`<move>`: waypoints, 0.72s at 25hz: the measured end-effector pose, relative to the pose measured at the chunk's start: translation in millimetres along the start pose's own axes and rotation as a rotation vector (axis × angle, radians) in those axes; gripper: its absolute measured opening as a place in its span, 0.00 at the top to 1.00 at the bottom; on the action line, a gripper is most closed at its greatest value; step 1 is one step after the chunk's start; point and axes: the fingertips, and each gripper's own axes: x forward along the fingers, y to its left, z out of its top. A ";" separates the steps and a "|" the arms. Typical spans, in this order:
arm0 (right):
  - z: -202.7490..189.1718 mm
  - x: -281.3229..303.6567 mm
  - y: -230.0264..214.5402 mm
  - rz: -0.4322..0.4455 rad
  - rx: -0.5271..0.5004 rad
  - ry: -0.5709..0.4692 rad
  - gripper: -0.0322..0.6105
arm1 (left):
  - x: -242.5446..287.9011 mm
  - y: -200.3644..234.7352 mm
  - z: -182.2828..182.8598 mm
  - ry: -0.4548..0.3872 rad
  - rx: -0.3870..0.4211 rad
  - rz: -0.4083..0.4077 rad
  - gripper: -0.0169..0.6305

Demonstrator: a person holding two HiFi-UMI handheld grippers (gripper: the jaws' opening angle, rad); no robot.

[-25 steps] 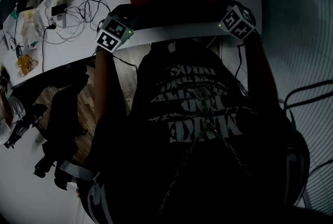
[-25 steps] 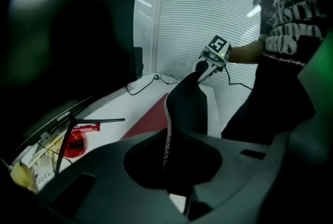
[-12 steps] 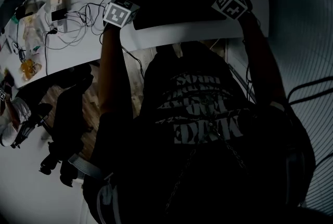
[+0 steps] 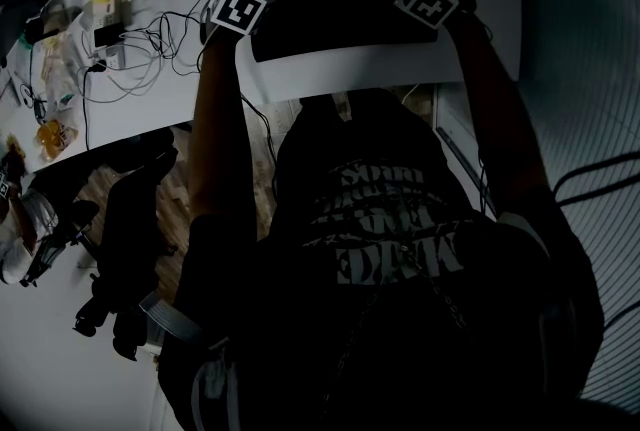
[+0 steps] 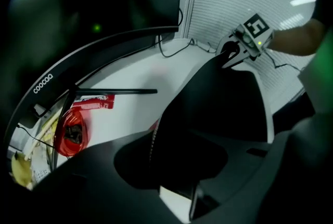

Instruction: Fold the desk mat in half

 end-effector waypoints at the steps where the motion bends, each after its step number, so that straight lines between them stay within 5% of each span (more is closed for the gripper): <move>1: -1.7 4.6 -0.8 -0.016 0.002 0.010 0.85 | 5.7 3.2 -6.6 0.020 -0.005 0.022 0.77; 5: -8.4 11.9 -8.5 -0.121 0.016 0.015 0.73 | 9.4 15.6 -17.5 0.022 -0.063 0.117 0.63; 12: -6.8 -40.2 -48.0 -0.360 0.087 -0.083 0.66 | -43.7 45.1 -24.2 -0.050 -0.075 0.275 0.60; 18: 32.0 -148.6 -32.2 -0.483 0.118 -0.349 0.67 | -144.3 15.7 25.5 -0.370 -0.170 0.261 0.60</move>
